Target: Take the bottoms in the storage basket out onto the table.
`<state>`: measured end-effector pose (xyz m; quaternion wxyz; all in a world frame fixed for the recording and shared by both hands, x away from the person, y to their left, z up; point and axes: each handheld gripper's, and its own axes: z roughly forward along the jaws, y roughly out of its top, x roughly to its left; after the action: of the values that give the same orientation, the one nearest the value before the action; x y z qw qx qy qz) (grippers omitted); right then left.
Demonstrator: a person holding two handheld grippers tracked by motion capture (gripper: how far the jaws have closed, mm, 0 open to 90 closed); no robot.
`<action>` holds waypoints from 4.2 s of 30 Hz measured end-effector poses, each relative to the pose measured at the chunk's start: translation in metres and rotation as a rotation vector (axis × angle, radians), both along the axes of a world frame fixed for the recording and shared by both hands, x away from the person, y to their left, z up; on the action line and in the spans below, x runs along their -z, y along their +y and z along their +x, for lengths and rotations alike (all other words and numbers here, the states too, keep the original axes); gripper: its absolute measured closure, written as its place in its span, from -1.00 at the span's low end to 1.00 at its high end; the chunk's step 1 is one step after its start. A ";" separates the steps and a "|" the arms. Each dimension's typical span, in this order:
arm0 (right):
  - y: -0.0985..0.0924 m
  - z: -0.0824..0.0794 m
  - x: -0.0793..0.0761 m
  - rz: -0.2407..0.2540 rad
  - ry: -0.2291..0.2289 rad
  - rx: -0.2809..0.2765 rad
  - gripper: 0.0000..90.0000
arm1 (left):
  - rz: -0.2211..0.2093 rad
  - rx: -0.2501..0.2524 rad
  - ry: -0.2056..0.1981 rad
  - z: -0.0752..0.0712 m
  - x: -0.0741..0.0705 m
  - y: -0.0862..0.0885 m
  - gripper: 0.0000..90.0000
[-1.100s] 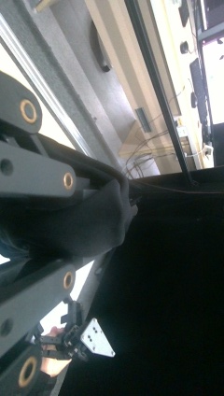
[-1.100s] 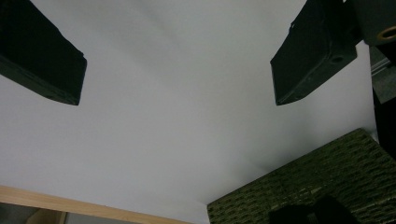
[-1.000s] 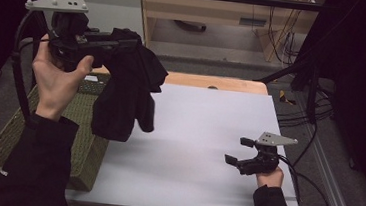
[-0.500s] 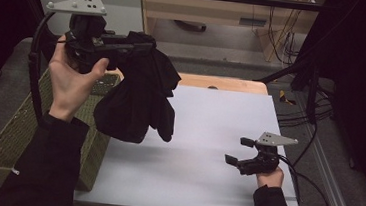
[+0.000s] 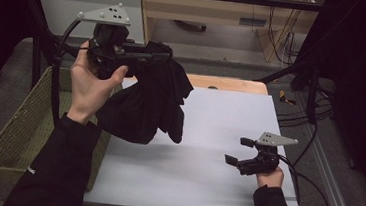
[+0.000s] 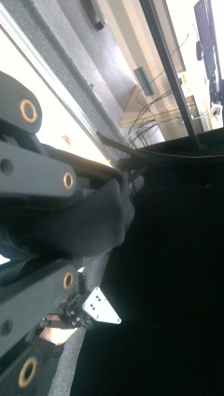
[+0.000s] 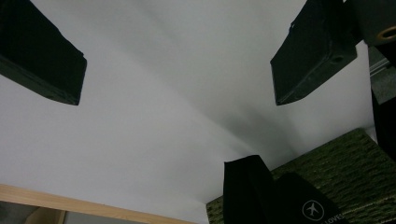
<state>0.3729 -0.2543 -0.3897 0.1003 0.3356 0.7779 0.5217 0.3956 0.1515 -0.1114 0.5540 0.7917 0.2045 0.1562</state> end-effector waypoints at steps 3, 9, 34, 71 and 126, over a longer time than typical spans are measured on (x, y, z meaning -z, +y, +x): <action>0.000 0.000 0.000 -0.001 0.000 -0.004 -0.91 | -0.002 0.009 0.000 0.000 0.000 -0.003 0.78; 0.000 0.000 0.000 0.001 0.000 -0.004 -0.91 | 0.014 0.012 -0.003 0.000 0.002 -0.010 0.78; 0.000 0.000 0.000 -0.003 0.001 -0.005 -0.91 | 0.084 0.008 0.096 0.024 0.062 -0.022 0.77; 0.001 0.000 0.001 -0.006 -0.001 -0.005 -0.91 | 0.110 -0.010 0.162 0.034 0.125 -0.034 0.74; 0.001 0.000 0.001 -0.012 0.001 -0.008 -0.91 | 0.236 0.001 0.316 0.039 0.243 -0.057 0.71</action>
<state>0.3727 -0.2533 -0.3906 0.0996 0.3322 0.7823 0.5174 0.4348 0.0946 -0.3544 0.4186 0.8659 0.2689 0.0524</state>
